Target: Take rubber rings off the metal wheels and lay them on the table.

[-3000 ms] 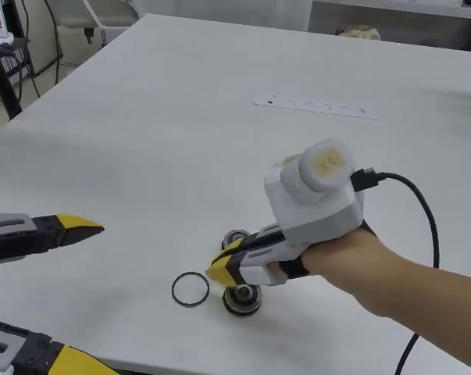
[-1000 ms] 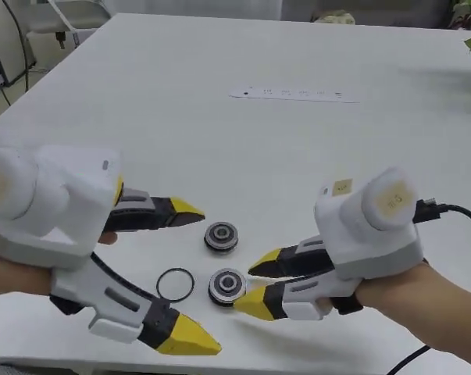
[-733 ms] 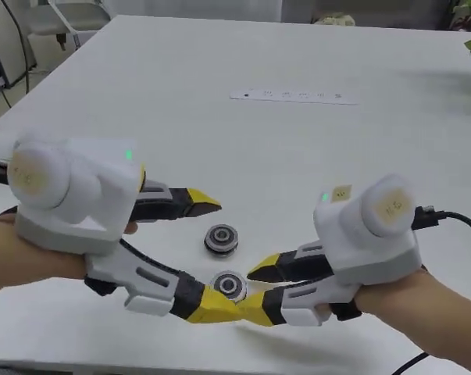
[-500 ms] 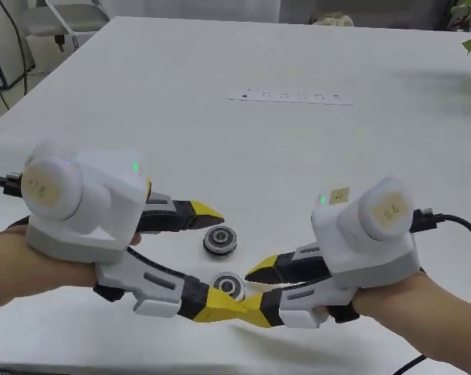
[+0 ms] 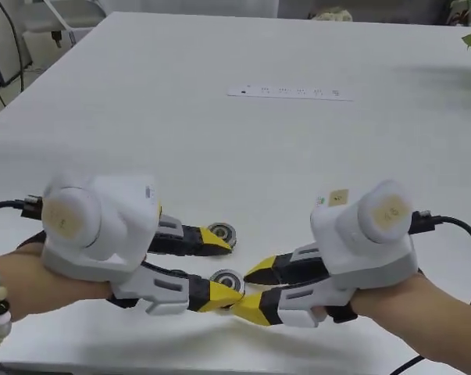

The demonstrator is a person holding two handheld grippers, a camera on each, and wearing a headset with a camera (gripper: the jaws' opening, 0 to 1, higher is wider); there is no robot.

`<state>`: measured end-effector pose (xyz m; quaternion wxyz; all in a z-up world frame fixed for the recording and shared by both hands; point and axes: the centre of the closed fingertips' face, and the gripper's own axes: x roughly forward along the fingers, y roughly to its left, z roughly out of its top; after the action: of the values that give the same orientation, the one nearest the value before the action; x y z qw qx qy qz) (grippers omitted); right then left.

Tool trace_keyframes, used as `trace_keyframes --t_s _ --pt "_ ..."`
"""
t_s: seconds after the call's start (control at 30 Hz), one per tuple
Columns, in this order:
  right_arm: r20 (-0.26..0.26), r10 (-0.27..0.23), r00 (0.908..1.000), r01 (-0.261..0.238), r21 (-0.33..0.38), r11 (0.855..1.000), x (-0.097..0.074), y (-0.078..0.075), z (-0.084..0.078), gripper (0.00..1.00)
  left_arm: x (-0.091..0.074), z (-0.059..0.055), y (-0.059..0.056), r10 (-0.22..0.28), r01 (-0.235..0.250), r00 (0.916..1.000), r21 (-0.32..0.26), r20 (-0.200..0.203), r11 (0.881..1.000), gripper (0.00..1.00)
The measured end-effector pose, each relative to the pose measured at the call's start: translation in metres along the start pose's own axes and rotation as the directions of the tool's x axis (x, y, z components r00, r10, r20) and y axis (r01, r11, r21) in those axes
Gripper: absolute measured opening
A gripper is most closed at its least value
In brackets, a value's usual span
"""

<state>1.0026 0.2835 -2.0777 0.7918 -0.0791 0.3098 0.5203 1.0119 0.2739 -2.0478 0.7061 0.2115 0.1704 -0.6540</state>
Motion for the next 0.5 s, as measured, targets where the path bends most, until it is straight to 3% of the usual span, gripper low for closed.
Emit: trace_keyframes --t_s 0.13,0.3,0.33,0.4,0.47,0.5 --pt "0.005 0.001 1.0000 -0.001 0.000 1.000 0.000 0.000 0.000 0.22 -0.001 -0.001 0.003 0.010 -0.009 0.9999 -0.034 0.014 0.999 0.23" --pt "0.010 -0.001 1.0000 0.001 -0.004 1.000 0.000 -0.001 0.000 0.20 0.000 -0.014 0.003 0.006 -0.008 0.9994 -0.042 -0.035 0.999 0.14" --pt "0.010 -0.002 0.9999 0.002 -0.004 1.000 0.000 -0.001 0.000 0.20 0.000 -0.013 -0.002 -0.019 0.018 0.9996 -0.067 -0.022 0.998 0.12" --pt "0.013 0.000 0.9999 0.000 -0.001 1.000 0.001 -0.001 0.000 0.20 0.000 -0.014 -0.004 -0.023 0.021 0.9992 -0.059 -0.032 0.998 0.08" --pt "0.015 0.002 0.9999 -0.002 -0.004 1.000 0.001 0.000 0.000 0.19 0.000 -0.013 -0.005 -0.021 0.022 0.9992 0.011 -0.033 1.000 0.08" --pt "0.013 0.002 0.9999 -0.002 -0.011 1.000 0.001 0.000 0.000 0.19 -0.001 -0.012 -0.006 -0.019 0.019 0.9995 -0.010 -0.027 1.000 0.08"
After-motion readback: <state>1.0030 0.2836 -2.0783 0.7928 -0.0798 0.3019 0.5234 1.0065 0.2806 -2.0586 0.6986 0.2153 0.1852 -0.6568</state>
